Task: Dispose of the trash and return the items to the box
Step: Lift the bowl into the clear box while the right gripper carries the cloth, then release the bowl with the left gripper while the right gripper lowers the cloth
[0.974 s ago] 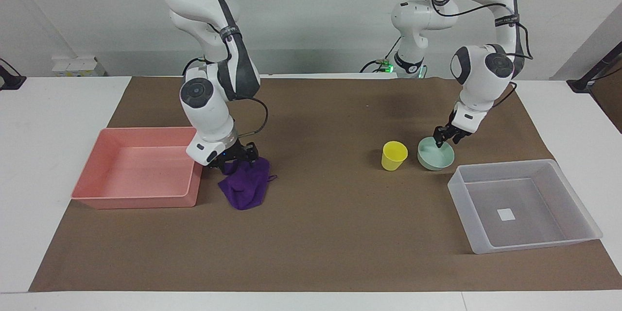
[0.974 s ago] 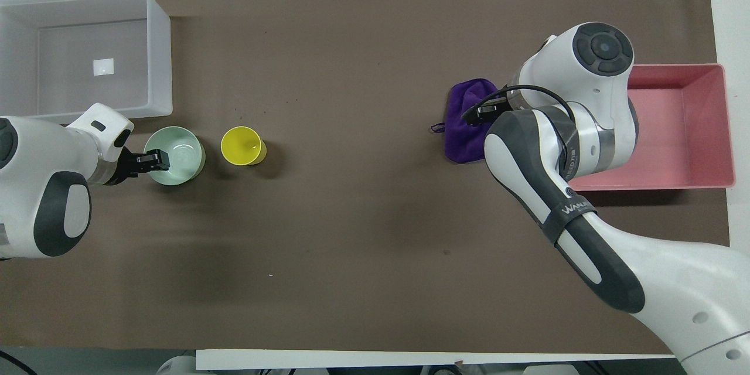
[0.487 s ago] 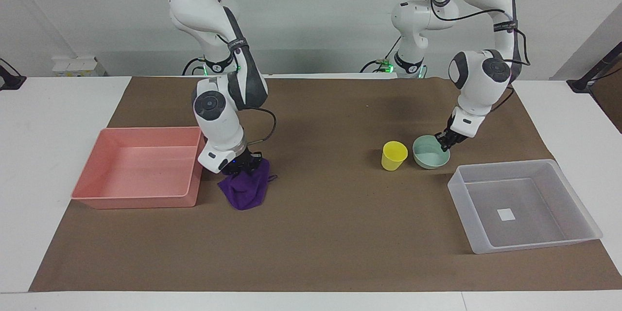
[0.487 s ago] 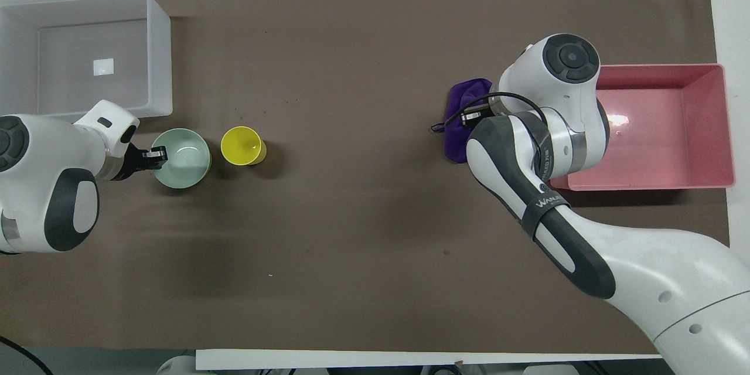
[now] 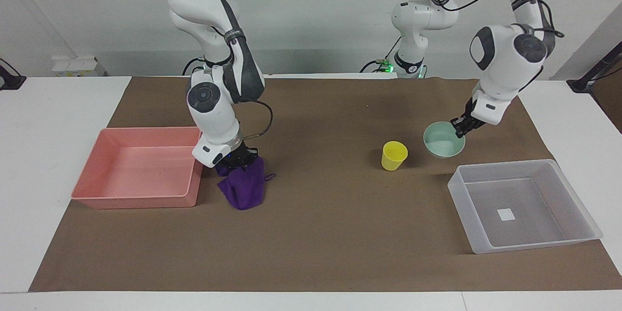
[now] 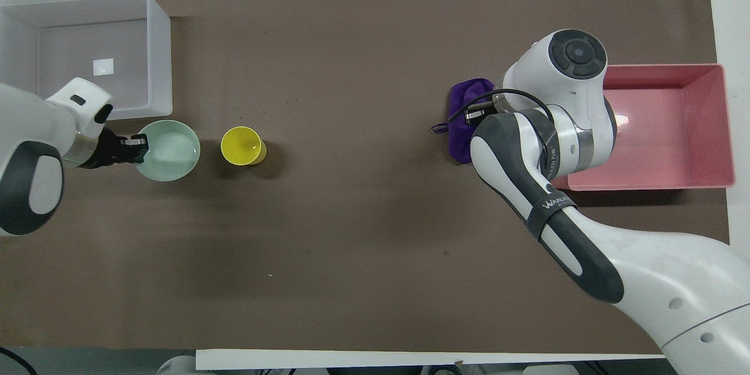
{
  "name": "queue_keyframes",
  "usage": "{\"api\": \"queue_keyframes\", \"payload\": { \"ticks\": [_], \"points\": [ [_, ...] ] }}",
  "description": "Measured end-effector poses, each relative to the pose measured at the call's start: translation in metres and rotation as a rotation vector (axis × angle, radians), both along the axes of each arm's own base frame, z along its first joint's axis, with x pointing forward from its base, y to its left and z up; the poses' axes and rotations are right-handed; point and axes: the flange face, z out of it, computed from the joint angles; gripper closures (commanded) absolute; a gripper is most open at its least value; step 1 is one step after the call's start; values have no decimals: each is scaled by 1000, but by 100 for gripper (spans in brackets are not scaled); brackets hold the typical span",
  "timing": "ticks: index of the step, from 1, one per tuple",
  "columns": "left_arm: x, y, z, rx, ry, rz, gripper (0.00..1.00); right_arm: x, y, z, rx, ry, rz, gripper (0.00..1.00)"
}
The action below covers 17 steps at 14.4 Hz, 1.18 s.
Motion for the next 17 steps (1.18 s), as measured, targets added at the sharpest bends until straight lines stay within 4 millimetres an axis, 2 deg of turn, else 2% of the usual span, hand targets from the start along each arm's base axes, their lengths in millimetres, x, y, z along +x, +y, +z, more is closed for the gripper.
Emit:
{"api": "queue_keyframes", "payload": {
  "ticks": [1,2,3,4,7,9,12,14,15,16,17],
  "points": [
    [6,7,23,-20,-33,20,100,-4,-6,20,1,-1,-6,100],
    [13,17,35,-38,-68,37,100,-9,-13,40,2,-2,-13,100],
    [22,28,31,-46,-93,50,100,-15,-19,58,2,-1,-20,100],
    [33,37,14,-51,-104,64,100,-21,-25,74,3,0,-26,100],
    [81,72,-56,-64,-139,136,100,-38,-55,121,6,-14,-58,100],
    [116,91,-73,-65,-159,159,100,-50,-88,147,7,-16,-63,100],
    [150,94,-90,-66,-175,161,100,-61,-156,163,9,-9,-76,100],
    [157,94,-107,-65,-181,156,100,-65,-194,158,11,0,-106,100],
    [158,94,-116,-64,-173,139,99,-67,-207,153,12,10,-127,100],
    [158,96,-126,-61,-162,111,85,-69,-217,146,13,21,-146,100],
    [156,101,-136,-57,-153,90,55,-70,-226,137,13,27,-161,100]
  ]
}}
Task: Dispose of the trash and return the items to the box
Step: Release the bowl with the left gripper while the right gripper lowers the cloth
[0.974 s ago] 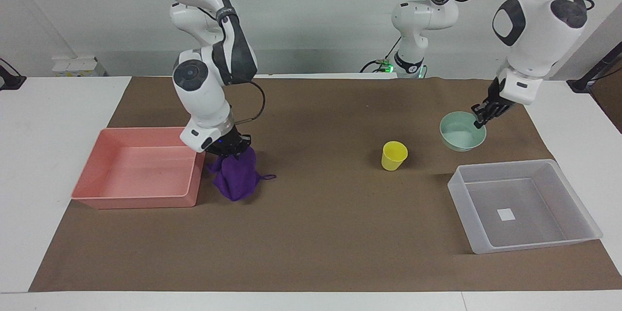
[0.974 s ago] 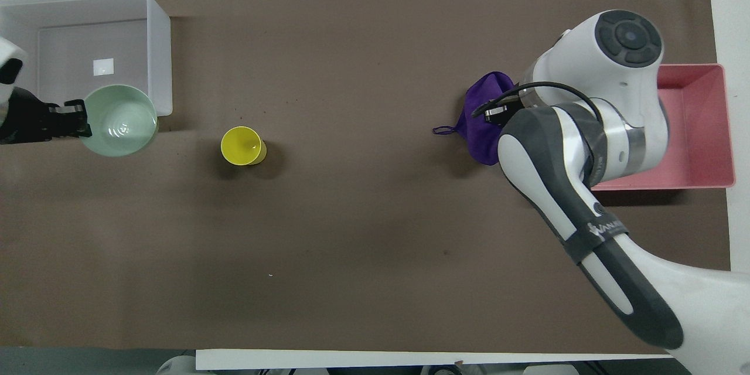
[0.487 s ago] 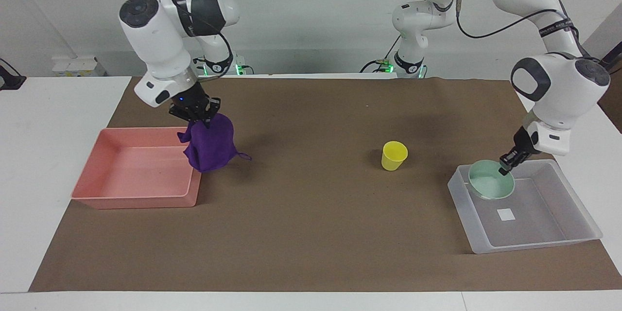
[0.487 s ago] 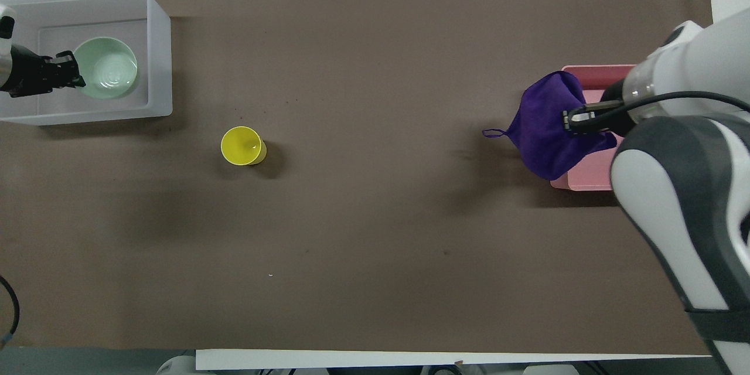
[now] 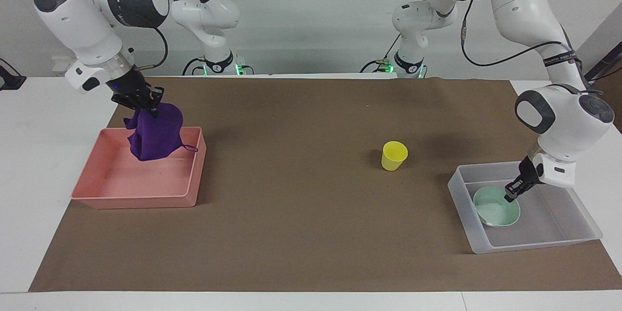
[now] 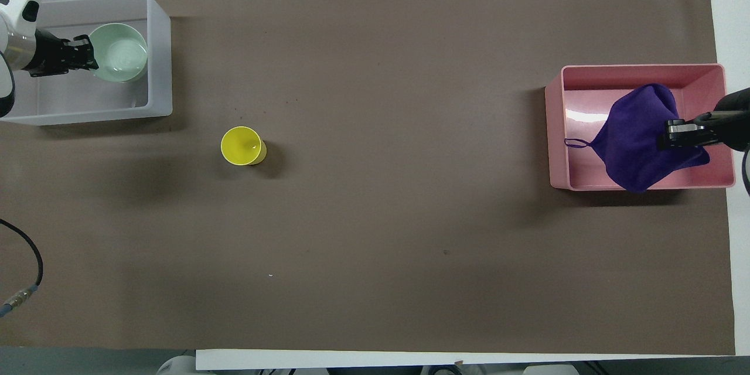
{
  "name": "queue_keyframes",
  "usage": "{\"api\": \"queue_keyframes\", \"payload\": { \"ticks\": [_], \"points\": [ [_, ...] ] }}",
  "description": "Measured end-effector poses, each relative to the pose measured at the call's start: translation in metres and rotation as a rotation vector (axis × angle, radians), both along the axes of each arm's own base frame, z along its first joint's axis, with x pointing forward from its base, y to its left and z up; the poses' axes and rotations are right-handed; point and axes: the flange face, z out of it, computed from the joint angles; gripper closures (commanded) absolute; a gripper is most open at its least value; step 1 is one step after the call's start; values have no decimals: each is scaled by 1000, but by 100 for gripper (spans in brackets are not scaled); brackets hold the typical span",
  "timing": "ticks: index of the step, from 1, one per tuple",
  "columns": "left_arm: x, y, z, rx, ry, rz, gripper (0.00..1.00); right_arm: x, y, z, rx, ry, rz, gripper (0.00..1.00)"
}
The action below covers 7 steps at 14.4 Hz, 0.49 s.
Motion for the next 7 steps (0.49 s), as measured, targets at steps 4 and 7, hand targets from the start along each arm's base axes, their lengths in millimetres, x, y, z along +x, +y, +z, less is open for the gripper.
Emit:
{"api": "queue_keyframes", "payload": {
  "ticks": [4,7],
  "points": [
    [-3,16,-7,5,2,-8,22,7,-17,-72,-12,-13,-13,100],
    [1,9,41,-2,-9,-24,20,18,-23,-113,-14,4,-21,97]
  ]
}}
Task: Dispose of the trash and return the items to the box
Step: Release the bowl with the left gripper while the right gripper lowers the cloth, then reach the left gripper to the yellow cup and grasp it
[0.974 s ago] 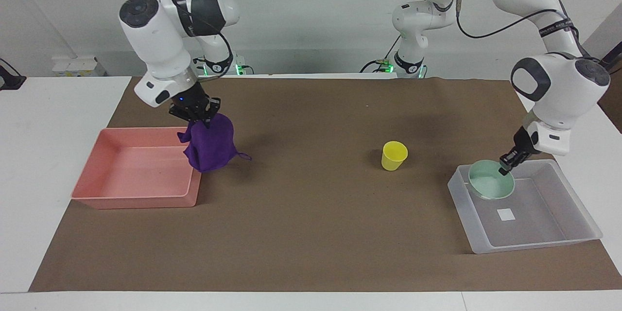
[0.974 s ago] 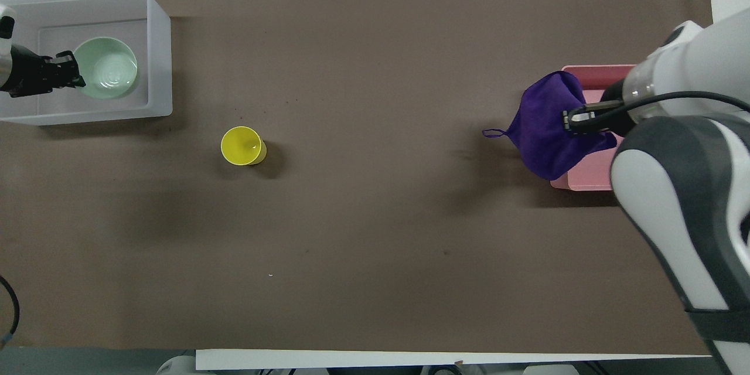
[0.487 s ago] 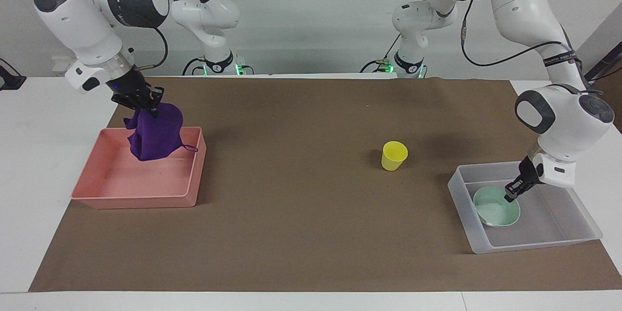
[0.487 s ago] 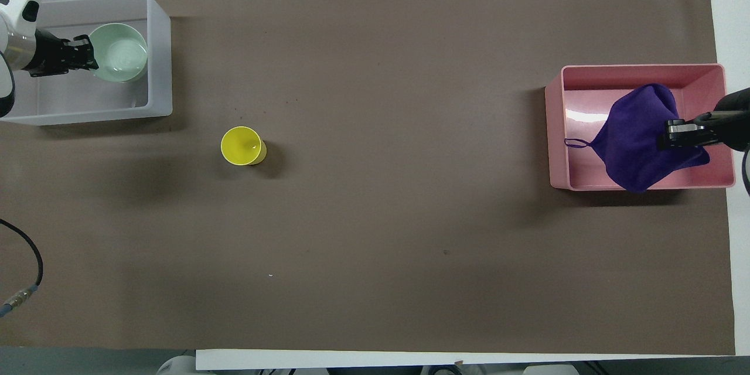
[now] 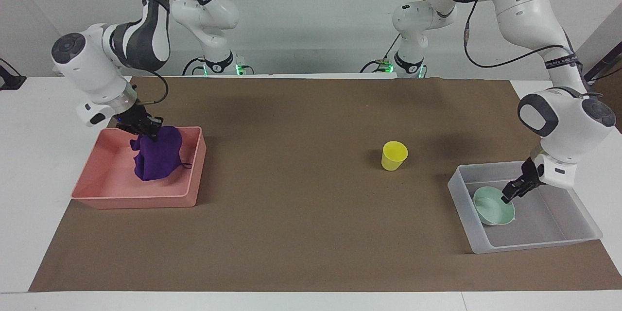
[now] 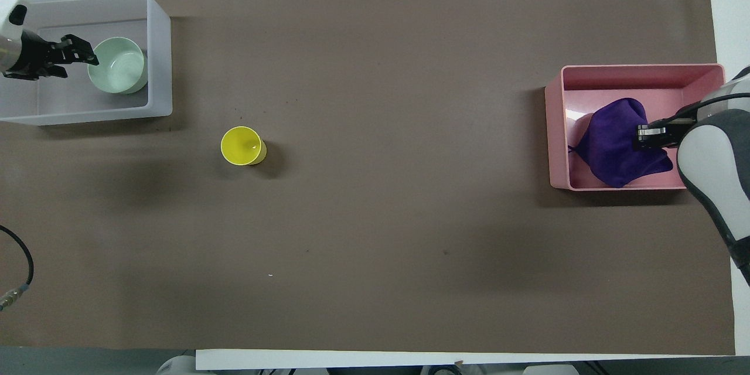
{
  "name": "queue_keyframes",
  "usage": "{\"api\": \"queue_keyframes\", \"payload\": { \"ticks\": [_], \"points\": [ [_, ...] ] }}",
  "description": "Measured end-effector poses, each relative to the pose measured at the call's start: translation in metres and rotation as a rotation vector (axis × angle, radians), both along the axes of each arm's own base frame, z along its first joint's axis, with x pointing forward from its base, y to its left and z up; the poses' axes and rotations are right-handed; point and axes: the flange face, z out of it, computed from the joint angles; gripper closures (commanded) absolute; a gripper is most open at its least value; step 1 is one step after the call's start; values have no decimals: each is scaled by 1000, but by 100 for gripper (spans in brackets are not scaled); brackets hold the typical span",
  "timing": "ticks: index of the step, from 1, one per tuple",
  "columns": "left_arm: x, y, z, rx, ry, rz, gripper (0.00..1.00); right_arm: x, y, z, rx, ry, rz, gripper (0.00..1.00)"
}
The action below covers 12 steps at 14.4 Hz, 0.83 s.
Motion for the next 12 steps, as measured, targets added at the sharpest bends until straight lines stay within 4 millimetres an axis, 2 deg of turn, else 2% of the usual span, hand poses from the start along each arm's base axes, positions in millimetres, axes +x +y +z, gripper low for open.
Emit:
{"api": "queue_keyframes", "payload": {
  "ticks": [1,2,3,4,5,6,7,9,10,12],
  "points": [
    [-1,-6,26,-4,-3,-12,15,2,-2,-9,1,6,-3,87],
    [-6,-17,53,-8,-2,-29,9,4,-3,-16,1,8,-5,57],
    [-13,-36,77,-13,5,-42,1,4,-4,-19,1,12,-6,33],
    [-23,-60,93,-19,26,-51,0,4,-4,-20,2,13,-5,17],
    [-35,-91,100,-23,73,-69,0,5,-3,-19,1,12,-5,11],
    [-51,-126,96,-12,126,-93,0,5,-3,-17,1,8,-5,5],
    [-68,-163,83,11,159,-112,0,6,-3,-13,1,7,-3,2],
    [-109,-230,40,30,130,-127,0,7,1,8,6,21,7,1],
    [-129,-247,17,29,110,-132,0,8,3,23,7,23,13,1],
    [-162,-251,-18,34,116,-140,0,4,11,55,7,15,28,1]
  ]
}}
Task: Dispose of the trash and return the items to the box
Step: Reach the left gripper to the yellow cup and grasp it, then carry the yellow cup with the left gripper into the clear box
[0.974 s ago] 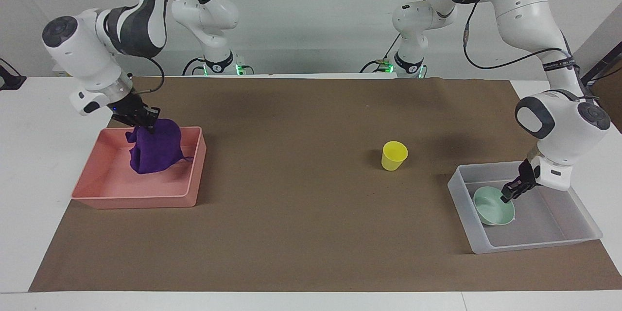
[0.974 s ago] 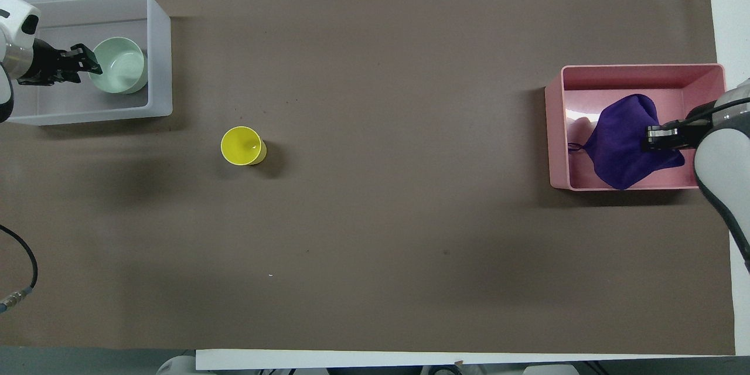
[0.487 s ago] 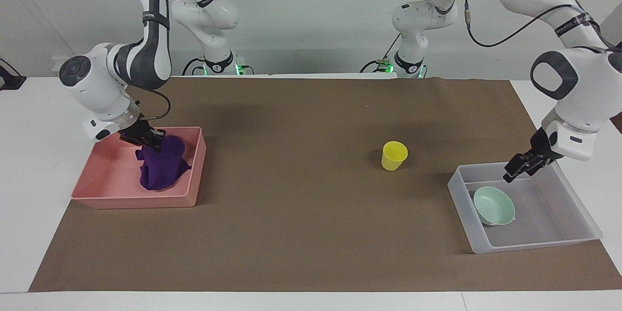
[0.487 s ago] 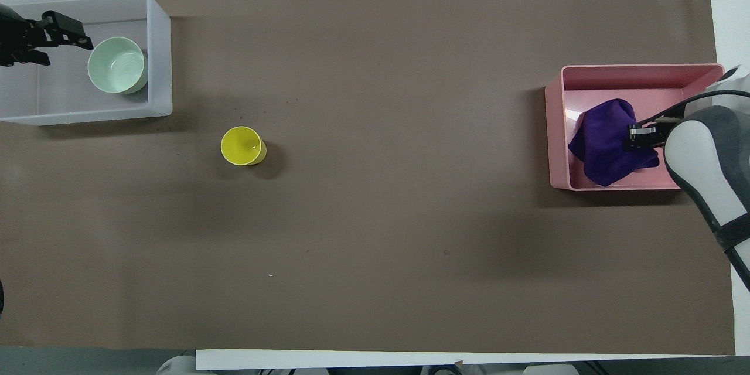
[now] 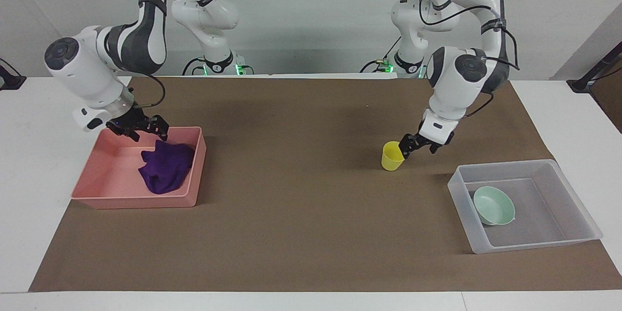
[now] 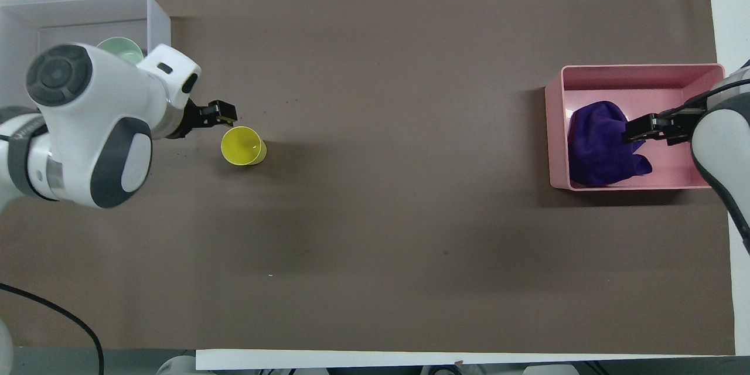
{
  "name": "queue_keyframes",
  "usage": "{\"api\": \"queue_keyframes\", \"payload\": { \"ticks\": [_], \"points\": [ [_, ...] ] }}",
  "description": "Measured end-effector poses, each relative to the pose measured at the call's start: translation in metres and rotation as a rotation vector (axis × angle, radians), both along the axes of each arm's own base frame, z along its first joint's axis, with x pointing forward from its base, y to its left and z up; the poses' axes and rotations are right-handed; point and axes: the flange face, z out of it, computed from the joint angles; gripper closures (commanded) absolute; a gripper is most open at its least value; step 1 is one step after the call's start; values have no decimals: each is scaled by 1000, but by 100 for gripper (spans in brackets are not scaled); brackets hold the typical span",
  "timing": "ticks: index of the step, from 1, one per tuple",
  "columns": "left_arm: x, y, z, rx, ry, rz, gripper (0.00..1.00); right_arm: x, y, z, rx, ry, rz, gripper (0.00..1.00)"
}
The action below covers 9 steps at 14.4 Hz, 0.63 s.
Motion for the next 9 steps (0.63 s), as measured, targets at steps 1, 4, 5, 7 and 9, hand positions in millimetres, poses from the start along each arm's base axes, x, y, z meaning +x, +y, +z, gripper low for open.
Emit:
{"api": "queue_keyframes", "payload": {
  "ticks": [1,4,5,7,9],
  "points": [
    [-9,2,-9,4,8,-1,1,-4,6,14,0,-3,10,1],
    [-18,6,-17,8,16,-1,100,-14,27,55,0,-4,51,1],
    [-20,6,-20,9,21,-1,100,-17,30,68,2,2,58,1],
    [-21,7,-21,10,22,0,100,-22,33,92,6,22,65,1],
    [-20,6,-20,8,17,-1,100,-27,36,113,10,48,74,1]
  ]
}}
